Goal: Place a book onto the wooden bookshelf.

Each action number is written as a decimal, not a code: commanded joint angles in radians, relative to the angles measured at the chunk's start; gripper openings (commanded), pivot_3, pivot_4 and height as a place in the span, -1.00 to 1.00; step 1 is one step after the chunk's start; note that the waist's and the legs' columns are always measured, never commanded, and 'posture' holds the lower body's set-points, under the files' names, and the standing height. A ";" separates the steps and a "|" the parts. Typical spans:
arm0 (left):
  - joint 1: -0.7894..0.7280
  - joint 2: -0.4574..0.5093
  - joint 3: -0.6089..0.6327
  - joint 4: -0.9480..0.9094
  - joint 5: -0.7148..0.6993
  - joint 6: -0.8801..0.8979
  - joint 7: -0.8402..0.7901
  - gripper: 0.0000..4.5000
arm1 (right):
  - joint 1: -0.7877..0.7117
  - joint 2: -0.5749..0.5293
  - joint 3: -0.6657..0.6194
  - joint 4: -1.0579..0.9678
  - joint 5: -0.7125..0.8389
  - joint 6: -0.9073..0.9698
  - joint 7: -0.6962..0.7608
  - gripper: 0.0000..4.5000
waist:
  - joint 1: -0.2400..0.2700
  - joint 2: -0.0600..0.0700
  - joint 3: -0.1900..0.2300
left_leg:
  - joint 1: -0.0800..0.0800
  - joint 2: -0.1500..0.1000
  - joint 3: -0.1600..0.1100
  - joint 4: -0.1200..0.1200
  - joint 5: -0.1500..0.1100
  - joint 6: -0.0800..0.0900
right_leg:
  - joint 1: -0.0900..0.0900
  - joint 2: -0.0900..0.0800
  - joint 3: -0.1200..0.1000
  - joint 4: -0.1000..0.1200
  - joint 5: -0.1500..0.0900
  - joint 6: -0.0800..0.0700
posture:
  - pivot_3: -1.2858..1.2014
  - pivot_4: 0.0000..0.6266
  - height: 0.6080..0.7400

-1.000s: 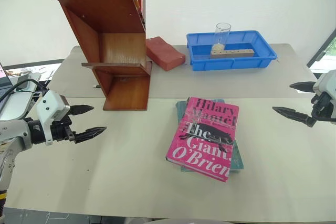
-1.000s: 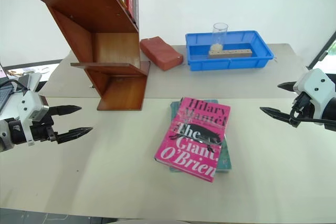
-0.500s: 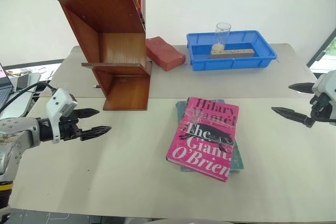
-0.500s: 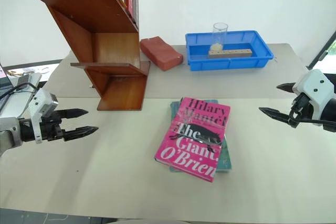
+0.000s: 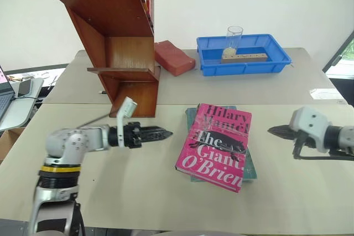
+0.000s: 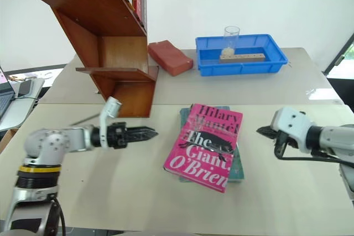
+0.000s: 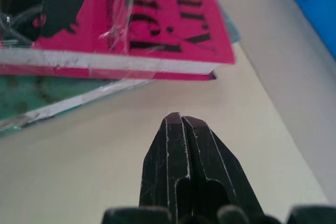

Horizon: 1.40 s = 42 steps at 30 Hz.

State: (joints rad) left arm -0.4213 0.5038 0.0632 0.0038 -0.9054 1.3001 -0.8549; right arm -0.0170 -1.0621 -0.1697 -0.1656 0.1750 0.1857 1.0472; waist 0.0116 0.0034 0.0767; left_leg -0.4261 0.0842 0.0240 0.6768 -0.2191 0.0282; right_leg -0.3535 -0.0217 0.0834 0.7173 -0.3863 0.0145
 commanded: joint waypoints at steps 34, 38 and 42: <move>-0.024 -0.303 0.158 0.066 -0.022 -0.032 0.180 -0.19 | -0.208 0.207 0.221 -0.058 -0.027 0.012 -0.003 -1.00 | 0.001 -0.001 0.000 | -0.001 -0.002 -0.003 0.000 0.001 -0.001 | 0.002 0.000 0.001 -0.001 0.001 -0.001 | 0.03 -0.52 -0.56; 0.014 -0.248 0.181 -0.106 -0.068 -0.057 0.159 -0.71 | -0.183 0.147 0.133 -0.093 0.022 0.046 0.019 -1.00 | 0.002 0.000 0.001 | -0.001 -0.002 -0.003 0.000 0.001 -0.002 | 0.003 0.000 0.001 -0.001 0.001 -0.001 | 0.03 -0.52 -0.56; 0.013 -0.120 0.112 -0.283 0.032 -0.235 0.073 -0.71 | -0.135 0.077 0.020 -0.090 0.048 0.061 0.025 -1.00 | 0.002 -0.001 0.003 | -0.001 -0.002 -0.004 -0.001 0.001 -0.002 | 0.003 0.000 0.001 -0.002 0.001 -0.001 | 0.03 -0.52 -0.56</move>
State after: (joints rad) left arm -0.3848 0.3476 0.1971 -0.1768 -0.9111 1.1691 -0.7255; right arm -0.1576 -0.9647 -0.0853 -0.2327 0.2014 0.2412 1.0688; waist 0.0135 0.0021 0.0794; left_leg -0.4264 0.0819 0.0200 0.6755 -0.2183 0.0264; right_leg -0.3500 -0.0218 0.0839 0.7153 -0.3852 0.0130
